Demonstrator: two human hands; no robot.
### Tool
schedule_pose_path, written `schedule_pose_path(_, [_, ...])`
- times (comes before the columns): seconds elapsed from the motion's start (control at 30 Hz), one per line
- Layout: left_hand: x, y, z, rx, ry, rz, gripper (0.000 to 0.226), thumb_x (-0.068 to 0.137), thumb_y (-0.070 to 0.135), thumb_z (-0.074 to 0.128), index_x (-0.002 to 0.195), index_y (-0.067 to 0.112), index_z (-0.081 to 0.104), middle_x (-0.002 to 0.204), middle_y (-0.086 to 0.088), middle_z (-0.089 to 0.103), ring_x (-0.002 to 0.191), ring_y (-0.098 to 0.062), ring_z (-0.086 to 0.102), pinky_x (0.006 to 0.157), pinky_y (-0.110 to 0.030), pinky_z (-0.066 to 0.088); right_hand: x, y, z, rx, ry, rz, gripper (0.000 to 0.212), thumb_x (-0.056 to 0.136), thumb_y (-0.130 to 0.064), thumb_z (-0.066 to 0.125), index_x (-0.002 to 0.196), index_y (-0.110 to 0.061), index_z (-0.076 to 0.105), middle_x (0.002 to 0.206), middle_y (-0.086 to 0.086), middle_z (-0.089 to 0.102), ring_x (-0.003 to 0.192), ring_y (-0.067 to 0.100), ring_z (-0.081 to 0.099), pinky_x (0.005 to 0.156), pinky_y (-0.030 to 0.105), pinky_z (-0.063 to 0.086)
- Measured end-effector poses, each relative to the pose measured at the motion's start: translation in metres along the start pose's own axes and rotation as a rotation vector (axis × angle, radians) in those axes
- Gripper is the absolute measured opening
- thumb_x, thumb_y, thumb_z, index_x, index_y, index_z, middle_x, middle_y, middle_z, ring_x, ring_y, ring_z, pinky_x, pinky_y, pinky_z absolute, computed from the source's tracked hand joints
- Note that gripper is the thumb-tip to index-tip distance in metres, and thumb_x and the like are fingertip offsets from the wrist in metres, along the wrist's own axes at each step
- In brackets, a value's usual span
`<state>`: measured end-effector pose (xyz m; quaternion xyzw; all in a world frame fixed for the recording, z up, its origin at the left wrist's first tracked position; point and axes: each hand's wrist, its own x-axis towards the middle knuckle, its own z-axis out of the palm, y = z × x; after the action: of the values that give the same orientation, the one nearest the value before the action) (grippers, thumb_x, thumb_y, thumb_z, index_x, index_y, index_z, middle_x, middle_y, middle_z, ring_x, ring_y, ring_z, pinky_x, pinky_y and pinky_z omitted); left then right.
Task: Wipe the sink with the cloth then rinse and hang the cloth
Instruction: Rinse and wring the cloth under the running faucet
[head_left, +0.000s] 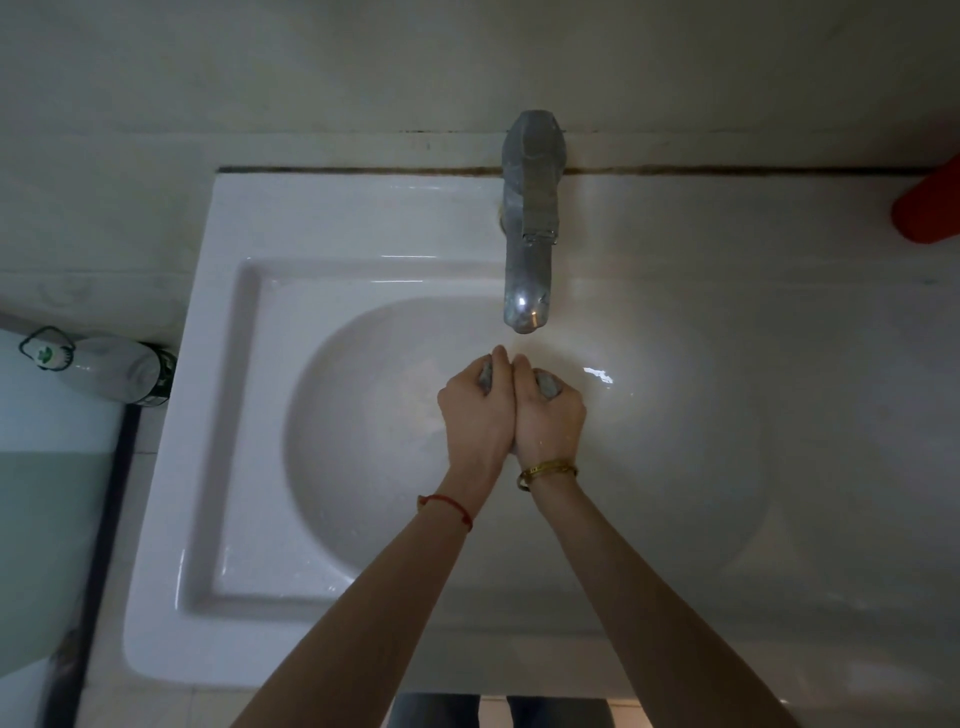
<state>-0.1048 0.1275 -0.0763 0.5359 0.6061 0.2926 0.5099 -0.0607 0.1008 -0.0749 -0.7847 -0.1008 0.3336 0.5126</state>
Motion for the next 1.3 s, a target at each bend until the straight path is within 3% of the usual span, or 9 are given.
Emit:
schedule_pose_path(0.07, [0.001,0.000,-0.001,-0.008,-0.018,0.004,0.045,0.099,0.019,0.050,0.058,0.008,0.039,0.052,-0.006,0.036,0.047,-0.006,0.032,0.046,-0.018,0.029,0.002,0.002,-0.001,0.023,-0.001,-0.041,0.051,0.093,-0.012,0.056,0.045,-0.013,0.037,0.038,-0.011,0.040,0.040,0.003,0.036,0.044,0.018,0.032])
schedule_pose_path(0.17, [0.002,0.000,-0.002,0.022,-0.041,0.003,0.045,0.098,0.015,0.050,0.056,0.010,0.036,0.049,-0.001,0.034,0.044,-0.006,0.033,0.047,-0.018,0.029,0.003,0.004,-0.003,0.014,-0.037,-0.131,0.054,0.093,-0.001,0.050,0.046,-0.019,0.032,0.035,-0.012,0.037,0.038,0.003,0.034,0.043,0.013,0.029])
schedule_pose_path(0.43, [0.007,0.006,0.002,0.068,-0.097,0.003,0.047,0.099,0.017,0.049,0.055,0.013,0.034,0.049,0.003,0.034,0.044,-0.007,0.032,0.048,-0.020,0.029,0.013,0.005,-0.010,-0.037,-0.025,-0.316,0.048,0.096,-0.006,0.051,0.051,-0.018,0.037,0.045,-0.007,0.039,0.042,0.004,0.038,0.046,0.015,0.032])
schedule_pose_path(0.6, [0.007,0.003,-0.003,0.015,-0.087,0.000,0.046,0.098,0.032,0.056,0.072,-0.004,0.042,0.062,-0.006,0.041,0.054,-0.006,0.036,0.050,-0.018,0.034,0.020,0.005,-0.015,0.096,-0.072,-0.037,0.021,0.085,-0.032,0.072,0.082,-0.013,0.064,0.082,0.002,0.069,0.079,0.012,0.067,0.073,0.025,0.055])
schedule_pose_path(0.7, [0.008,0.002,-0.001,0.058,-0.062,0.015,0.043,0.098,0.037,0.054,0.075,0.002,0.045,0.068,-0.006,0.048,0.061,-0.011,0.043,0.056,-0.026,0.039,0.020,0.004,-0.013,0.181,-0.099,0.089,0.019,0.083,-0.035,0.074,0.084,-0.018,0.066,0.091,0.003,0.071,0.089,0.019,0.069,0.082,0.034,0.057])
schedule_pose_path(0.83, [0.008,0.005,0.002,0.216,-0.066,0.040,0.033,0.100,0.037,0.043,0.074,0.016,0.041,0.075,-0.001,0.051,0.072,-0.019,0.048,0.063,-0.032,0.037,0.010,0.000,-0.005,0.158,-0.014,-0.013,0.018,0.089,-0.032,0.067,0.077,-0.020,0.061,0.077,-0.002,0.066,0.074,0.010,0.063,0.070,0.027,0.054])
schedule_pose_path(0.93, [0.009,0.010,0.001,0.244,-0.073,0.063,0.037,0.100,0.035,0.044,0.072,0.010,0.044,0.063,-0.001,0.052,0.058,-0.015,0.048,0.056,-0.032,0.039,0.007,-0.004,-0.003,0.160,0.031,-0.067,0.022,0.092,-0.032,0.063,0.076,-0.017,0.059,0.071,-0.004,0.064,0.067,0.006,0.060,0.062,0.018,0.050])
schedule_pose_path(1.1, [0.007,0.014,0.000,0.132,-0.041,0.061,0.046,0.098,0.029,0.053,0.058,0.010,0.044,0.048,0.003,0.041,0.045,-0.006,0.037,0.046,-0.018,0.031,0.008,0.001,0.002,0.076,0.051,-0.160,0.038,0.095,-0.032,0.059,0.061,-0.015,0.053,0.057,-0.002,0.055,0.052,0.003,0.049,0.053,0.016,0.044])
schedule_pose_path(1.3, [0.006,0.012,0.000,0.009,-0.045,-0.003,0.048,0.098,0.024,0.056,0.055,0.008,0.042,0.050,-0.005,0.039,0.046,-0.006,0.034,0.046,-0.017,0.031,0.013,0.005,0.004,0.014,0.055,-0.264,0.050,0.096,-0.011,0.055,0.049,-0.021,0.039,0.043,-0.011,0.042,0.041,0.002,0.041,0.045,0.010,0.032])
